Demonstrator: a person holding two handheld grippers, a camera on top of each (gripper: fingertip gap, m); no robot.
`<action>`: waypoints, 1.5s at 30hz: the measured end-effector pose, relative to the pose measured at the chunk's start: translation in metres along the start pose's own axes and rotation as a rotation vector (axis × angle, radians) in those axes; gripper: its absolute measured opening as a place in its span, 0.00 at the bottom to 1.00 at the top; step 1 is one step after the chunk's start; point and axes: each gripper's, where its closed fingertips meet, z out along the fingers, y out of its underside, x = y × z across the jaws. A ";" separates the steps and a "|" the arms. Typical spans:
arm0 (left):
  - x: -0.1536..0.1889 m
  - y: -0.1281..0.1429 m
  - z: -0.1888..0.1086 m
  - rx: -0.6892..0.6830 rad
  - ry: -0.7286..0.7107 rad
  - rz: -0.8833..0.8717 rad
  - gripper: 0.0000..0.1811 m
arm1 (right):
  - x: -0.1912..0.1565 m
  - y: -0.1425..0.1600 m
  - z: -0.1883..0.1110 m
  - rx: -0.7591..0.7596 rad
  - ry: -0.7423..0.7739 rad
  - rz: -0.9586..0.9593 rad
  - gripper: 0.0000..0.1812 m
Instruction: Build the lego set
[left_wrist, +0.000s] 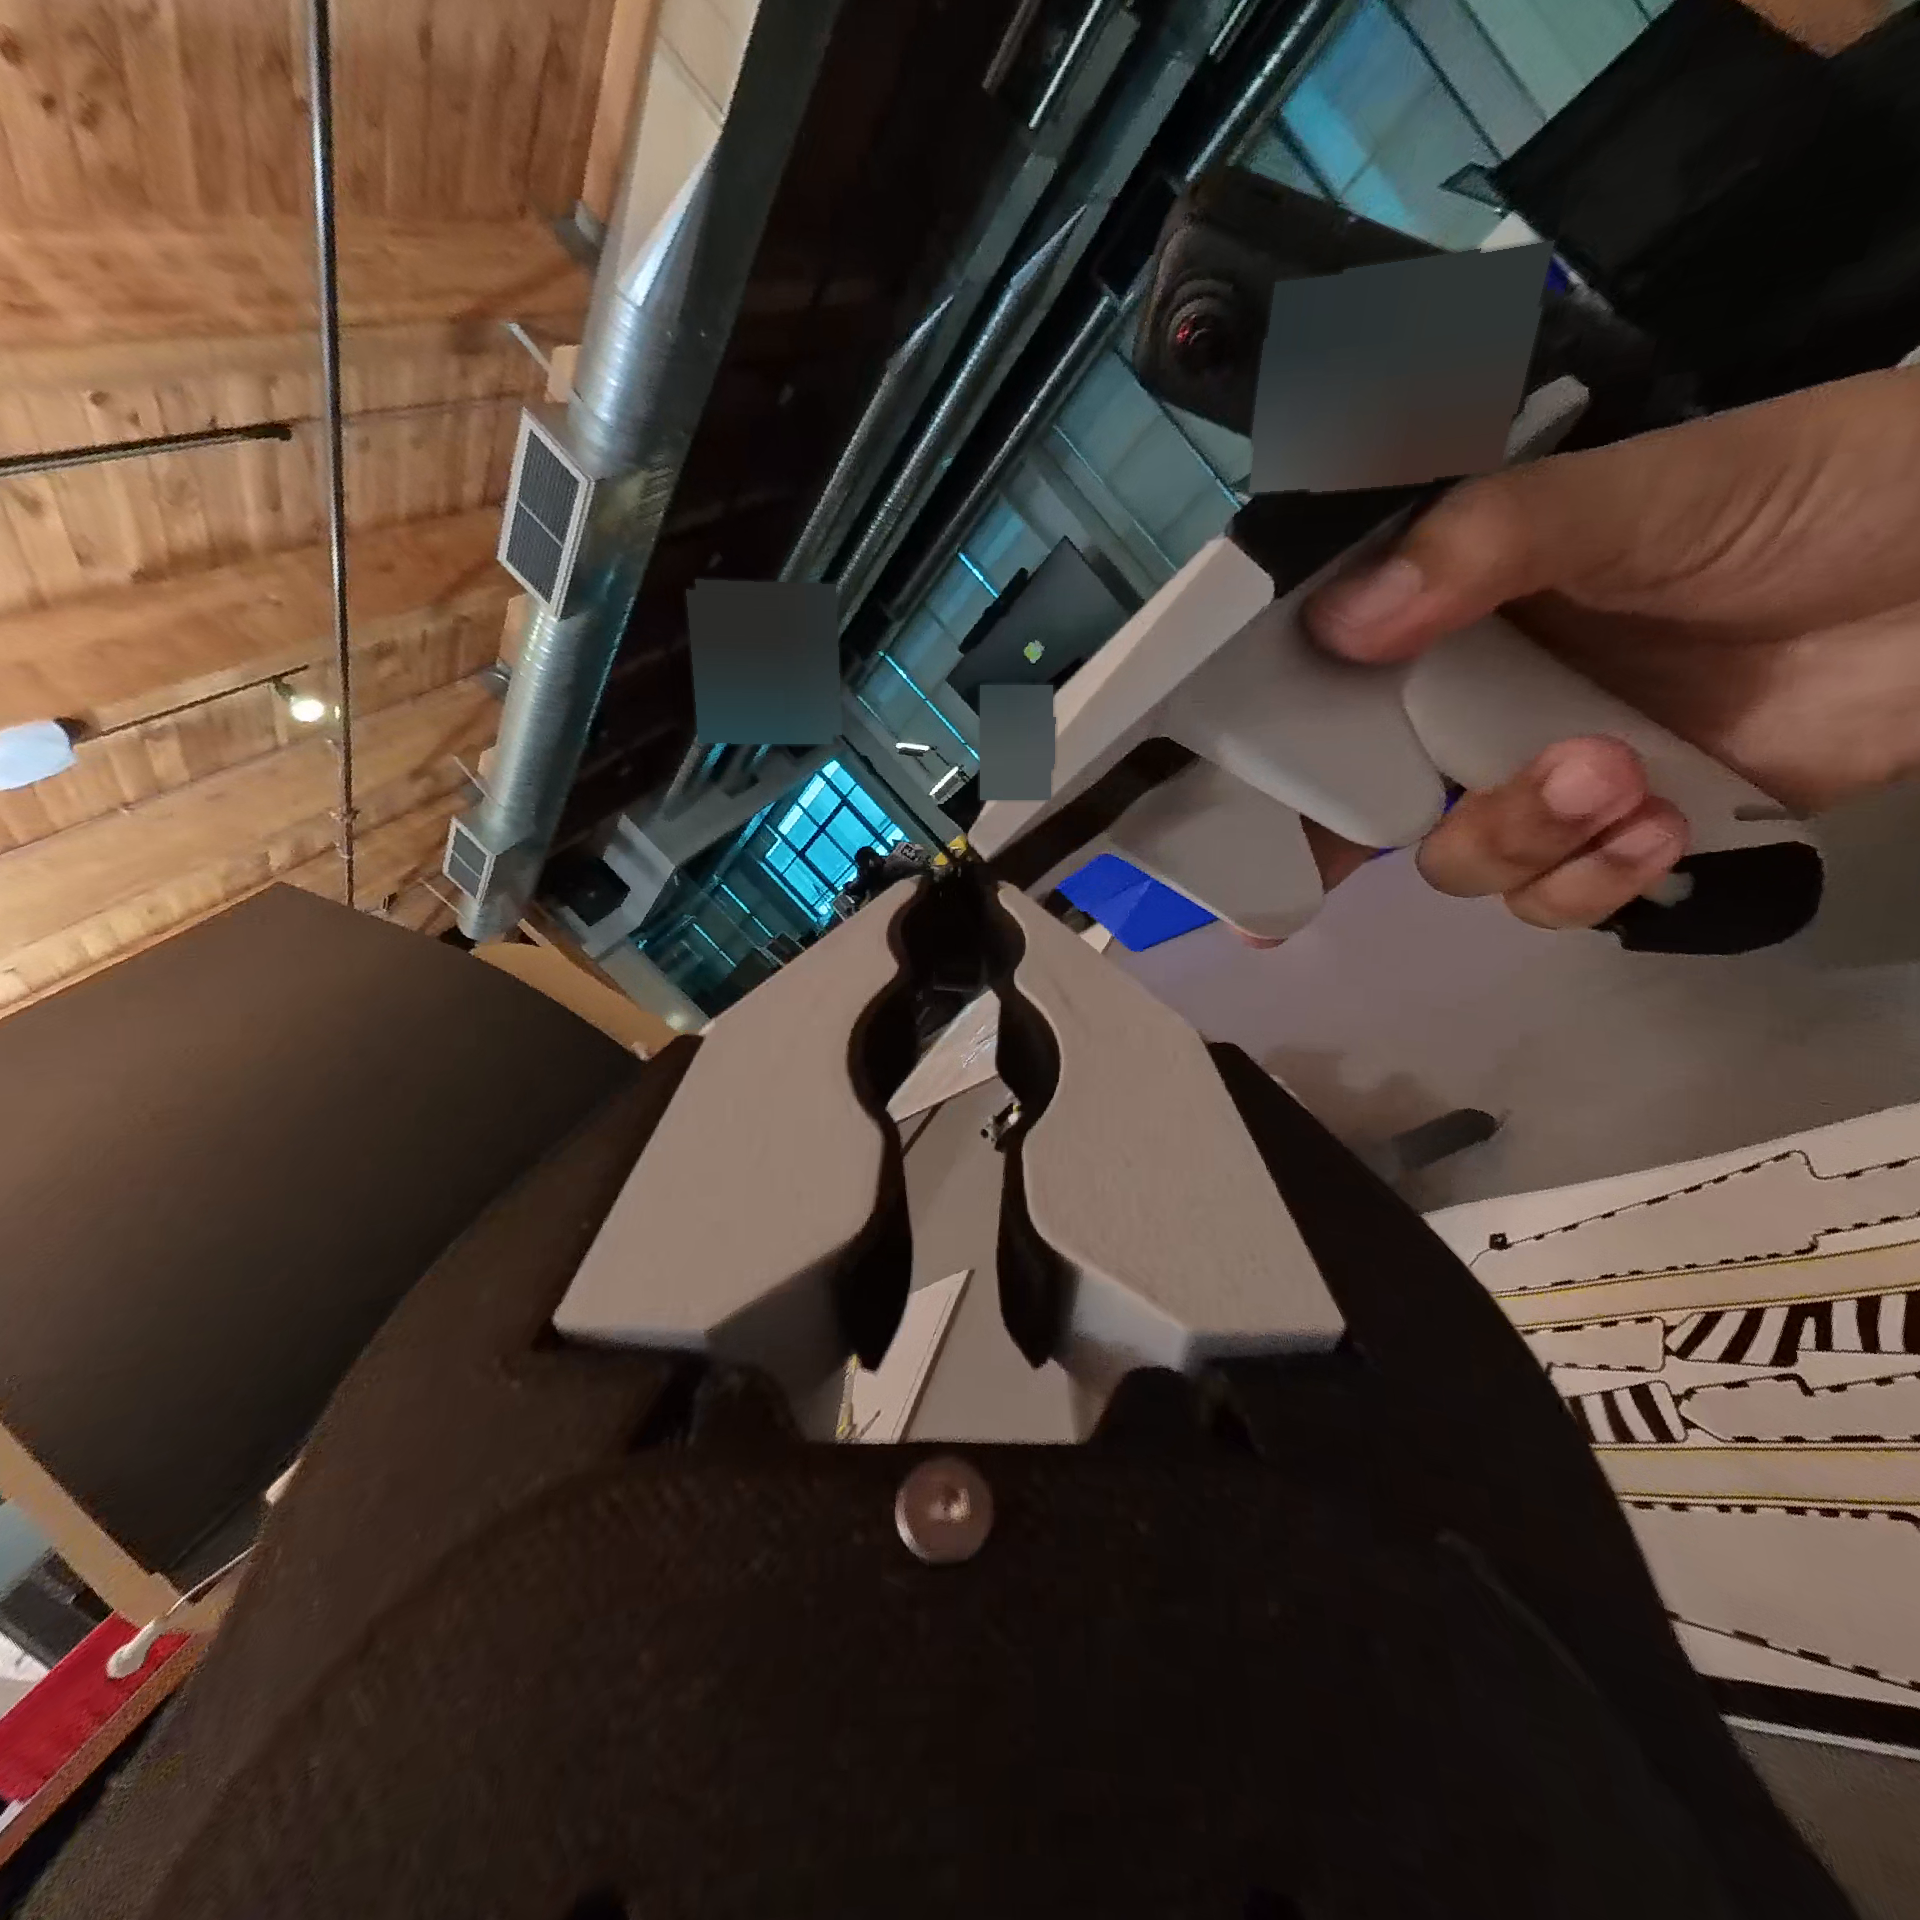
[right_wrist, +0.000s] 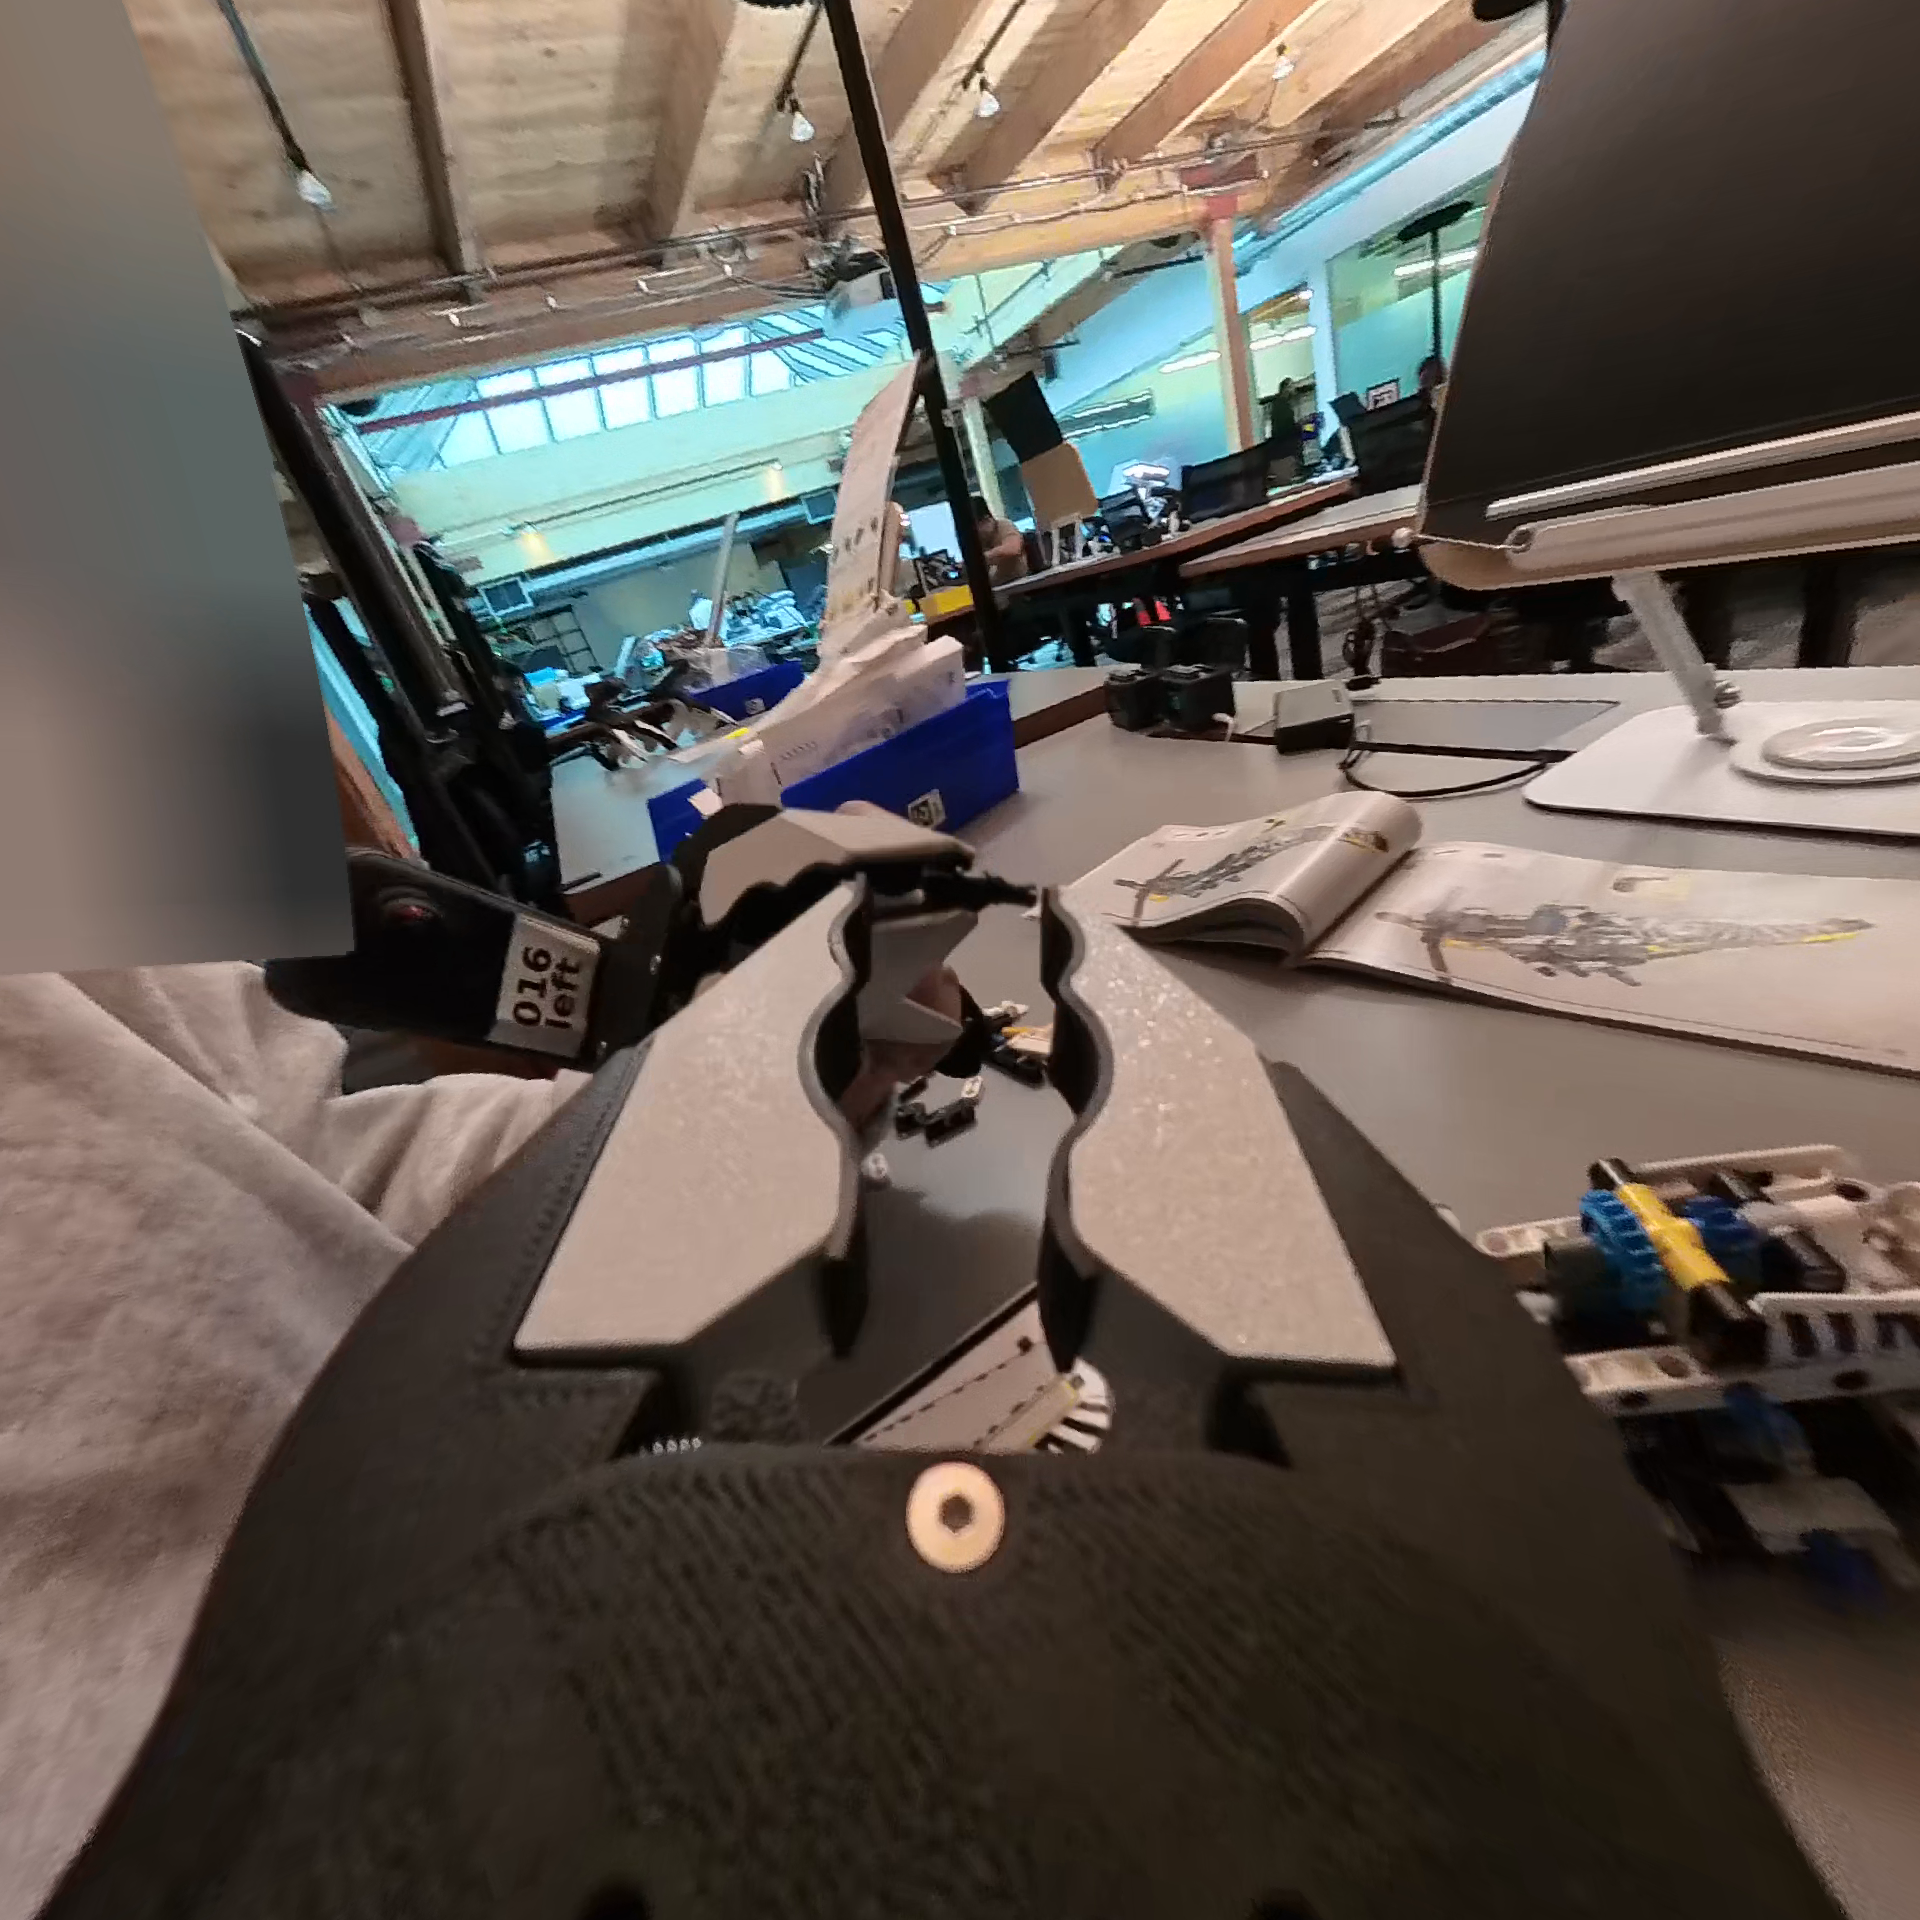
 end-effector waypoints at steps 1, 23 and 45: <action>0.000 -0.001 0.000 0.005 0.002 -0.002 0.02 | -0.001 0.000 0.000 -0.001 -0.008 -0.001 0.16; 0.008 -0.004 0.000 0.028 0.050 0.001 0.02 | -0.002 0.003 -0.005 -0.072 -0.013 -0.085 0.08; 0.012 -0.006 0.002 0.025 0.073 -0.028 0.02 | -0.003 0.004 -0.010 -0.105 -0.045 -0.051 0.06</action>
